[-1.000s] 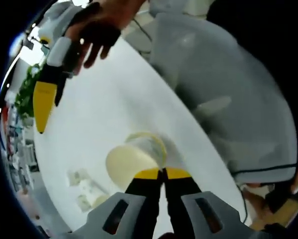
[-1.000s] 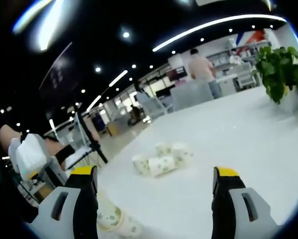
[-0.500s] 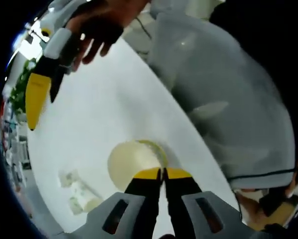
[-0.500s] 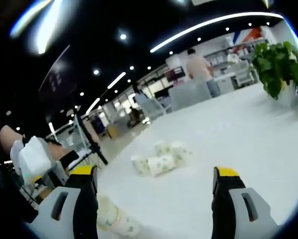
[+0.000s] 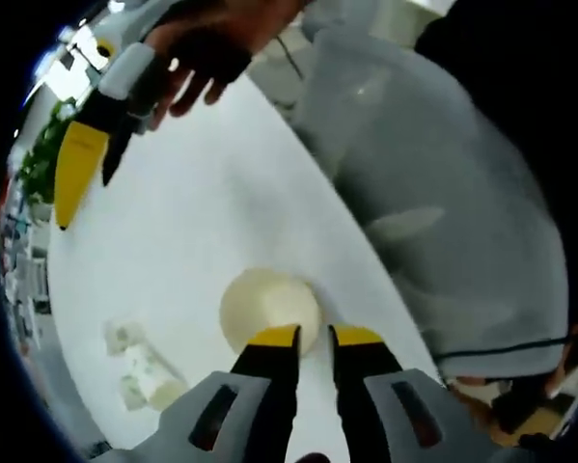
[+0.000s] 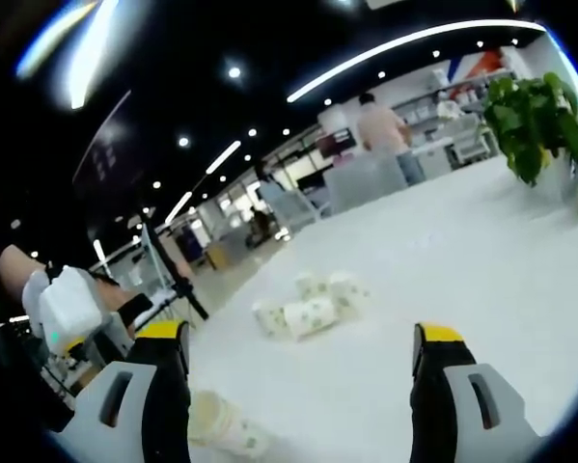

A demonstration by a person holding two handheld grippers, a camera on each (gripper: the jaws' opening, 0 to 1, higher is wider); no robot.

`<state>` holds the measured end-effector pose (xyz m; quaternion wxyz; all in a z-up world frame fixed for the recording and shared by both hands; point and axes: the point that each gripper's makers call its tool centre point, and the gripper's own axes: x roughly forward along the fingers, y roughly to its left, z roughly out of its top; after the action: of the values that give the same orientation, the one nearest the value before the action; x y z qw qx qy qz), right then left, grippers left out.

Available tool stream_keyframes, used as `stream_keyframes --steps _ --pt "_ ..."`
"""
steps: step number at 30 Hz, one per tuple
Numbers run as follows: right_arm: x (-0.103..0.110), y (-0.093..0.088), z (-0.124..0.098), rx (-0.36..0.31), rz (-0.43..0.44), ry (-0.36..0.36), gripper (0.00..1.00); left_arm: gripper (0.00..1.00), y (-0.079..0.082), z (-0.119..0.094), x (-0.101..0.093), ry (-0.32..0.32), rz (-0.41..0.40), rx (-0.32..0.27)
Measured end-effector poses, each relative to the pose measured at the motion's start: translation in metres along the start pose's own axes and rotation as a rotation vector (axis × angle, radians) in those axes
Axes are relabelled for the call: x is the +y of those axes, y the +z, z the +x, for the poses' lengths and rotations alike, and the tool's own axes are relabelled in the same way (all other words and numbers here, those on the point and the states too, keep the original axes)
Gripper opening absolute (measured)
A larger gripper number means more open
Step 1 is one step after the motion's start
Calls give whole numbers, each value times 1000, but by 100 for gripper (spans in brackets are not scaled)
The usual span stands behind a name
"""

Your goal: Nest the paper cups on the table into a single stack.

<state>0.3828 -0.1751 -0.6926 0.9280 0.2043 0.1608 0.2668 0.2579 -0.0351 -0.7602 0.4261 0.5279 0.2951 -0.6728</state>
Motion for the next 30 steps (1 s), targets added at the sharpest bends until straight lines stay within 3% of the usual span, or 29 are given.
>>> stream_keyframes --steps 5,10,13,16,30 --pt "2 -1 1 3 3 1 94 13 -2 -2 -2 -2 -33 -22" --pt "4 -3 1 11 1 6 94 14 1 -6 -2 17 -160 -111" --pt "5 -3 1 14 -1 5 95 15 -6 -9 -1 40 -210 -128" --pt "6 -3 1 16 -4 6 95 16 -2 -15 -2 55 -308 -208" --pt "10 -11 1 49 -11 5 95 25 -17 -42 9 177 -692 -493"
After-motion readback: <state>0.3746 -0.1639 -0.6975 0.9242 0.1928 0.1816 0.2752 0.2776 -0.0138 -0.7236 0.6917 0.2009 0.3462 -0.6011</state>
